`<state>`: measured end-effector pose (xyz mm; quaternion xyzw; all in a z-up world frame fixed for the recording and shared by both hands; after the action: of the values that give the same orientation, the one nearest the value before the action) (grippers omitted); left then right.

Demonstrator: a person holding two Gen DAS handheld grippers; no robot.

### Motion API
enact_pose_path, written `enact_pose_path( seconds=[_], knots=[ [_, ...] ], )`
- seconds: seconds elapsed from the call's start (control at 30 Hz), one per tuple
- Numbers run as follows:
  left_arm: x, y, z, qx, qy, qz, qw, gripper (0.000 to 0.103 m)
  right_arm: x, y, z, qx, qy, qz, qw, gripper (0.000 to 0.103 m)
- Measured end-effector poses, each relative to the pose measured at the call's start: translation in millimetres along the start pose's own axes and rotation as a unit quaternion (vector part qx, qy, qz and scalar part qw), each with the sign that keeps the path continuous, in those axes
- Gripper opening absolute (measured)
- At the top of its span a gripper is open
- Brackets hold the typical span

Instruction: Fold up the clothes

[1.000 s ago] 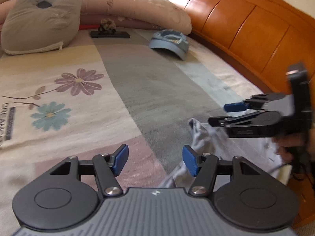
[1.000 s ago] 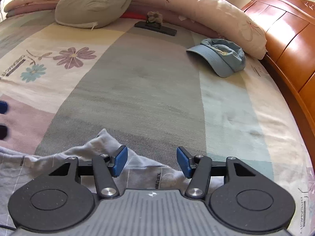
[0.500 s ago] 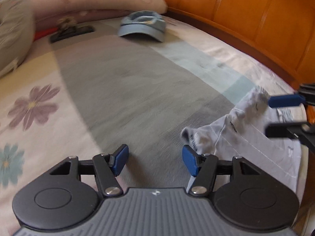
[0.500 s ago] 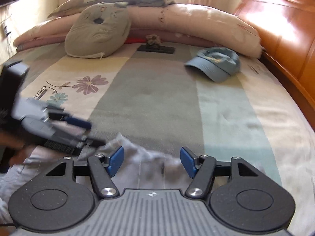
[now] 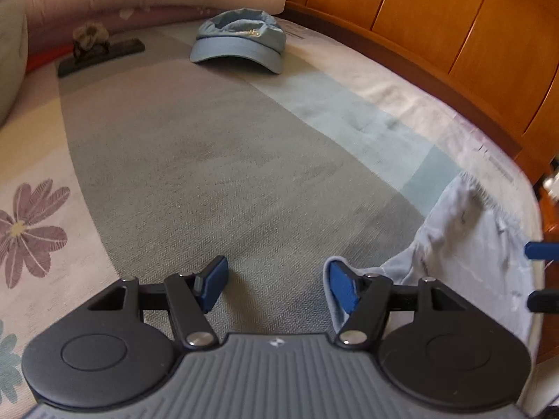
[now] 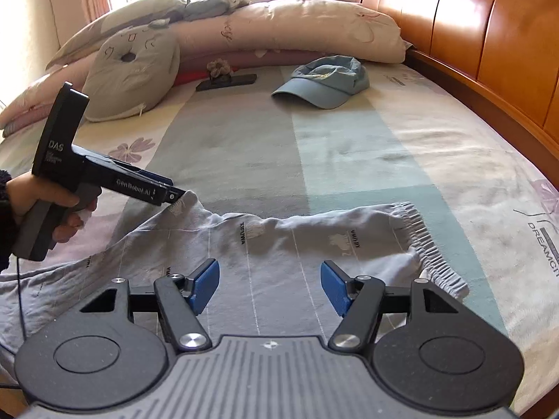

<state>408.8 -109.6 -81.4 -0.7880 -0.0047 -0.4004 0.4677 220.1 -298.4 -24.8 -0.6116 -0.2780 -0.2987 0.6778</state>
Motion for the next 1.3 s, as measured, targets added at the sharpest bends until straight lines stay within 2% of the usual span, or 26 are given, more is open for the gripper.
enact_pose_path(
  seconds=[0.07, 0.13, 0.23, 0.33, 0.43, 0.53, 0.6, 0.67, 0.73, 0.77, 0.8, 0.87, 0.97, 1.1, 1.2, 1.23, 1.3],
  knots=[
    [0.6, -5.5, 7.9, -0.020, -0.029, 0.003, 0.9994, 0.066, -1.7, -0.7, -3.0, 0.006, 0.003, -0.001, 1.000, 0.075],
    [-3.1, -17.0, 17.9, -0.039, -0.080, -0.005, 0.9960, 0.064, -3.8, -0.5, -5.6, 0.013, 0.008, -0.001, 1.000, 0.075],
    [-9.5, -36.4, 31.0, -0.070, -0.161, -0.025, 0.9841, 0.063, -7.3, 2.2, -8.4, 0.022, 0.020, 0.001, 1.000, 0.075],
    [-19.4, -51.7, 29.0, -0.148, -0.224, -0.037, 0.9624, 0.065, -9.5, 6.5, -8.8, 0.044, 0.036, 0.006, 0.998, 0.075],
    [-30.8, -58.9, 10.4, -0.223, -0.250, -0.030, 0.9417, 0.066, -11.3, 10.2, -6.0, 0.064, 0.045, 0.017, 0.997, 0.076],
    [-38.9, -58.7, -6.7, -0.301, -0.280, -0.025, 0.9114, 0.070, -14.2, 13.6, -1.6, 0.080, 0.045, 0.026, 0.995, 0.080],
    [-42.0, -50.1, -13.9, -0.318, -0.286, -0.015, 0.9039, 0.072, -17.6, 16.9, 1.5, 0.084, 0.043, 0.036, 0.995, 0.080],
    [-42.6, -33.8, -14.0, -0.289, -0.278, 0.002, 0.9162, 0.072, -21.6, 20.0, 4.4, 0.096, 0.046, 0.048, 0.993, 0.080],
    [-41.8, -16.1, -6.7, -0.218, -0.258, 0.011, 0.9411, 0.069, -25.5, 21.0, 7.4, 0.106, 0.050, 0.056, 0.991, 0.081],
    [-41.0, -8.2, -1.7, -0.187, -0.251, 0.012, 0.9496, 0.064, -27.5, 21.3, 9.0, 0.111, 0.052, 0.060, 0.991, 0.081],
    [-39.4, -2.4, 4.0, -0.182, -0.259, 0.010, 0.9487, 0.064, -29.5, 21.6, 10.6, 0.115, 0.054, 0.064, 0.990, 0.081],
    [-34.2, -1.0, 9.1, -0.194, -0.289, 0.007, 0.9375, 0.065, -32.9, 19.6, 12.1, 0.113, 0.050, 0.069, 0.990, 0.081],
    [-26.5, -19.8, -0.7, -0.189, -0.258, -0.014, 0.9475, 0.066, -37.0, 14.0, 8.8, 0.112, 0.049, 0.068, 0.990, 0.082],
    [-30.4, -53.4, -22.6, -0.228, -0.238, -0.031, 0.9436, 0.072, -37.1, 7.3, -9.7, 0.107, 0.058, 0.053, 0.991, 0.082],
    [-42.8, -58.2, -39.7, -0.259, -0.234, -0.017, 0.9372, 0.075, -30.6, 7.9, -35.7, 0.085, 0.073, 0.032, 0.993, 0.085],
    [-48.6, -54.1, -44.1, -0.258, -0.233, -0.007, 0.9377, 0.075, -29.1, 10.3, -45.9, 0.076, 0.078, 0.025, 0.994, 0.085],
    [-58.5, -43.3, -47.8, -0.230, -0.235, 0.012, 0.9442, 0.075, -27.1, 16.3, -67.8, 0.056, 0.090, 0.010, 0.994, 0.085]
  ],
)
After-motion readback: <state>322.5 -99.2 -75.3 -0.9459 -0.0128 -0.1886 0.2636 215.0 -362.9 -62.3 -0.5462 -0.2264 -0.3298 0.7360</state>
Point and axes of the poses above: each gripper's, at about its wrist camera, not at the fingertips, and y roughly the way its jaws point, z to its left, x to its top, the point moved 4 cm from there along y, roughly the way its jaws point, and after that the axes turned 2 degrees about -z, right-handed, at the moved point
